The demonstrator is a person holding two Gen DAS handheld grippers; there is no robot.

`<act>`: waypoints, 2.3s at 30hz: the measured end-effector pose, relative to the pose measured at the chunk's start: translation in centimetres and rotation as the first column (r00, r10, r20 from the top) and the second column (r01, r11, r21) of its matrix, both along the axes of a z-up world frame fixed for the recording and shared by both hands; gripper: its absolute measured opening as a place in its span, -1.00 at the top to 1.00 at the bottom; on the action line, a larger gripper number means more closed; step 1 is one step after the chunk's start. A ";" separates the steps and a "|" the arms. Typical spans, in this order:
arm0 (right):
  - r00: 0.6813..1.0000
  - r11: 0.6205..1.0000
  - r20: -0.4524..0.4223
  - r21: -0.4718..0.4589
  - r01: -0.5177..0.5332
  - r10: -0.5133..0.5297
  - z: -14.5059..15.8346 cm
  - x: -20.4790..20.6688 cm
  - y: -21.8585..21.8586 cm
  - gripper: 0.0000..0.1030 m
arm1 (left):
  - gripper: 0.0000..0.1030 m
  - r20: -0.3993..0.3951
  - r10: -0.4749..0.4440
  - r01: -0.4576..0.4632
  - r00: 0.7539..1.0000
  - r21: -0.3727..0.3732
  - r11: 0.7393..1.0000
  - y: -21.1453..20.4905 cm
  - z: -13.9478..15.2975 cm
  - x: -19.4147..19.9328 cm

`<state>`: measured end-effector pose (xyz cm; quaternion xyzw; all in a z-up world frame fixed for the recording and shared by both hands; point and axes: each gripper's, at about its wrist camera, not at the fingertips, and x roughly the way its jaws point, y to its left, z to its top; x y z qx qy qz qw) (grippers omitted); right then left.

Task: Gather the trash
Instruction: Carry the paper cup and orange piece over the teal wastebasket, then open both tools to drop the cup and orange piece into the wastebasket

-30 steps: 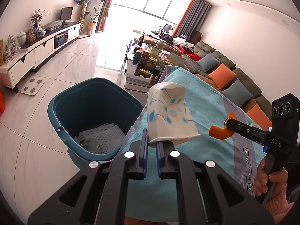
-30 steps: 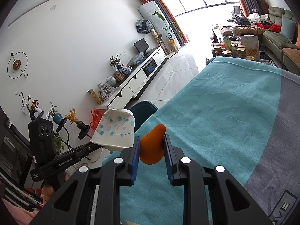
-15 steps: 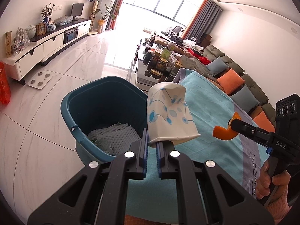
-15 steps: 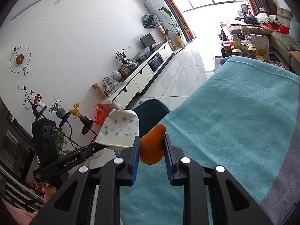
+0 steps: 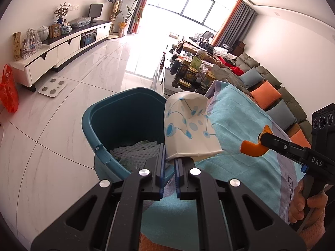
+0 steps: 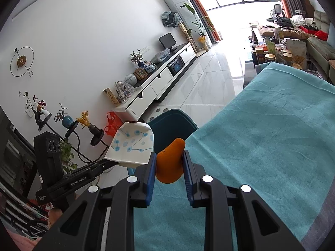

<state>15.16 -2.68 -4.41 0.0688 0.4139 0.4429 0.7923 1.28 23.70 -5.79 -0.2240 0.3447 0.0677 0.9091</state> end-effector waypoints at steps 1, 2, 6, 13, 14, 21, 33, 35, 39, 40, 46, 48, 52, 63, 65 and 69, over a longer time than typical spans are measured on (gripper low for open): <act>1.000 1.000 -0.001 -0.002 -0.002 0.002 0.0 0.1 0.2 0.55 | 0.84 -0.002 0.003 -0.003 1.000 0.000 1.000 0.1 -0.1 0.0; 1.000 1.000 -0.002 -0.004 -0.004 0.004 -0.1 0.1 0.3 0.55 | 0.85 -0.004 0.006 -0.006 1.000 0.002 1.000 0.2 -0.1 0.1; 1.000 1.000 -0.001 -0.013 -0.011 0.011 -0.1 0.3 1.1 0.55 | 0.85 -0.012 0.018 -0.018 1.000 0.007 1.000 0.7 -0.4 0.3; 1.000 0.999 0.000 -0.025 -0.027 0.027 0.1 0.2 2.7 0.55 | 0.84 -0.023 0.032 -0.032 0.999 0.007 0.999 1.4 -0.7 0.5; 1.000 0.999 -0.001 -0.027 -0.030 0.030 0.0 0.2 2.9 0.55 | 0.84 -0.024 0.032 -0.032 0.999 0.007 0.999 1.3 -0.7 0.5; 0.999 0.998 0.004 -0.040 -0.048 0.048 0.3 0.1 4.3 0.55 | 0.84 -0.036 0.044 -0.043 0.998 0.010 0.999 1.8 -1.0 0.7; 0.998 0.996 0.002 -0.064 -0.067 0.068 0.3 0.4 6.7 0.55 | 0.84 -0.061 0.065 -0.064 0.996 0.017 0.998 2.4 -1.7 1.3; 0.998 0.995 0.001 -0.069 -0.070 0.070 0.1 0.3 6.8 0.55 | 0.84 -0.065 0.069 -0.068 0.995 0.019 0.997 2.3 -1.8 1.5; 0.997 0.994 -0.001 -0.077 -0.074 0.074 -0.1 0.5 7.4 0.55 | 0.84 -0.072 0.076 -0.074 0.995 0.020 0.997 2.2 -2.0 1.6; 0.997 0.994 -0.002 -0.079 -0.073 0.073 -0.1 0.6 7.6 0.55 | 0.84 -0.074 0.078 -0.077 0.994 0.021 0.997 2.2 -2.1 1.7; 0.997 0.993 -0.007 -0.091 -0.072 0.072 -0.2 1.0 8.7 0.55 | 0.84 -0.088 0.087 -0.086 0.992 0.021 0.996 2.5 -2.4 1.9; 0.997 0.992 -0.005 -0.098 -0.075 0.075 -0.3 1.1 9.1 0.55 | 0.84 -0.095 0.091 -0.089 0.991 0.022 0.996 2.5 -2.6 2.0; 0.997 0.991 -0.006 -0.106 -0.080 0.080 -0.5 1.4 9.6 0.55 | 0.84 -0.105 0.095 -0.093 0.990 0.029 0.995 2.2 -2.6 2.4; 0.996 0.986 -0.022 -0.141 -0.088 0.085 -1.6 1.7 11.2 0.54 | 0.83 -0.128 0.106 -0.103 0.986 0.033 0.994 2.3 -3.3 3.2; 0.996 0.984 -0.022 -0.151 -0.090 0.088 -1.8 1.6 11.6 0.54 | 0.83 -0.133 0.107 -0.103 0.985 0.033 0.994 2.4 -3.5 3.3; 0.996 0.982 -0.025 -0.166 -0.091 0.088 -2.1 1.7 12.3 0.52 | 0.83 -0.144 0.111 -0.107 0.983 0.034 0.994 2.5 -3.9 3.8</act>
